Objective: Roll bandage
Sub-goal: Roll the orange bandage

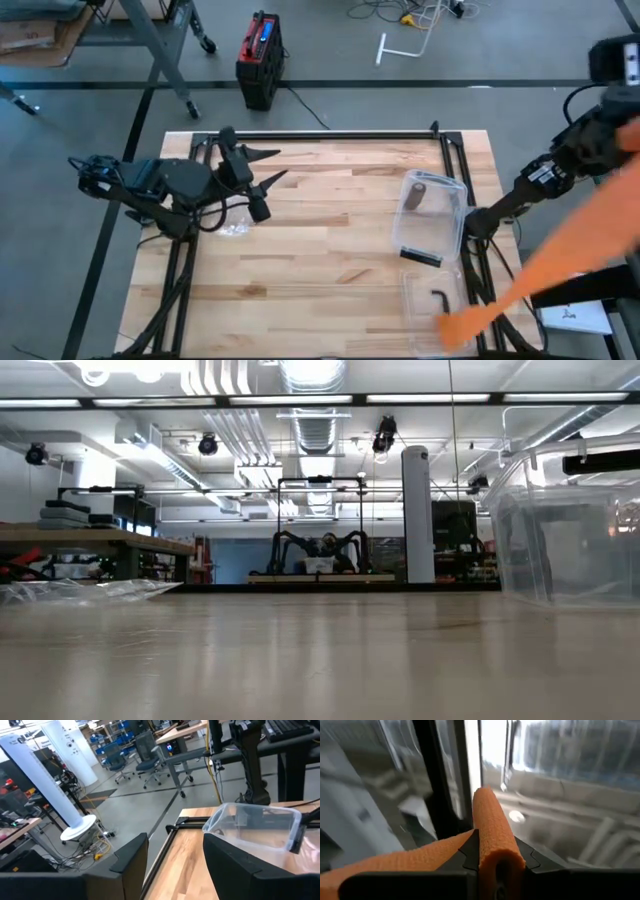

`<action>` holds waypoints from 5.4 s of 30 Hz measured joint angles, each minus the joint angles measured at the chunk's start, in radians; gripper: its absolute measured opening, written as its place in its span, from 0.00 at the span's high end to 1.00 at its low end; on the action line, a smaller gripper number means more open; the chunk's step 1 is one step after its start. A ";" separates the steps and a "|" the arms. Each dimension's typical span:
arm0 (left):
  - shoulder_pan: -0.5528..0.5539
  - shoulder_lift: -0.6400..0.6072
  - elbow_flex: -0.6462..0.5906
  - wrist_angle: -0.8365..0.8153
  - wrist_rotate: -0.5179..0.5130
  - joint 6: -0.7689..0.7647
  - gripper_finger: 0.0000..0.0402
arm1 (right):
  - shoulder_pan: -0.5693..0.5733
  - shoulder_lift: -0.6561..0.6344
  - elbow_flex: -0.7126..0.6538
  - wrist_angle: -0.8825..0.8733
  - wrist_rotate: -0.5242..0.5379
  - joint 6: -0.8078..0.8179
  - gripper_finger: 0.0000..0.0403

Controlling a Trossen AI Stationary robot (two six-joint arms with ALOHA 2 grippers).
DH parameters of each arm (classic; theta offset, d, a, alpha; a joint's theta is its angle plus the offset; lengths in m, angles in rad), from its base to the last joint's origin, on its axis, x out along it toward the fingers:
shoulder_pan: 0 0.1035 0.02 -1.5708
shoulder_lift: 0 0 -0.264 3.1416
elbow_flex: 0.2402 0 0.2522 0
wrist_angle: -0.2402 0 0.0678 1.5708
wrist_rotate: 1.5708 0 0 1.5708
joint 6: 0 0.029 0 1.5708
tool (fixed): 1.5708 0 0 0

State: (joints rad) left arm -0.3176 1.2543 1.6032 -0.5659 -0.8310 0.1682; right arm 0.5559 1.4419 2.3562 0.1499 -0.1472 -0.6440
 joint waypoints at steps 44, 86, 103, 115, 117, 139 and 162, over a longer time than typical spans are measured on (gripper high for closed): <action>0.244 -0.296 -0.107 -0.390 -0.052 -0.369 0.48 | -1.326 0.616 0.000 -0.331 -0.566 0.382 0.89; 1.001 0.111 -0.422 0.876 1.329 0.085 0.39 | -1.244 0.182 -0.800 -0.084 -0.582 0.240 0.92; 1.000 0.135 -0.427 0.891 1.369 0.111 0.58 | -1.180 0.184 -0.815 -0.084 -0.503 0.198 0.91; 1.000 0.134 -0.428 0.868 1.368 0.250 0.95 | -1.166 0.192 -0.815 -0.092 -0.493 0.279 0.81; 1.000 0.134 -0.428 0.867 1.358 0.299 0.94 | -1.166 0.192 -0.815 -0.092 -0.472 0.341 0.75; 0.974 0.123 -0.428 0.872 1.275 0.777 0.88 | -1.199 0.165 -0.809 -0.112 -0.511 0.927 0.25; 0.971 0.123 -0.428 0.881 1.259 0.774 0.88 | -1.200 0.171 -0.808 -0.083 -0.504 0.897 0.59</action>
State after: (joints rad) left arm 0.6533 1.3777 1.1755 0.3149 0.4277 0.9422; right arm -0.6437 1.6127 1.5482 0.0666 -0.6514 0.2527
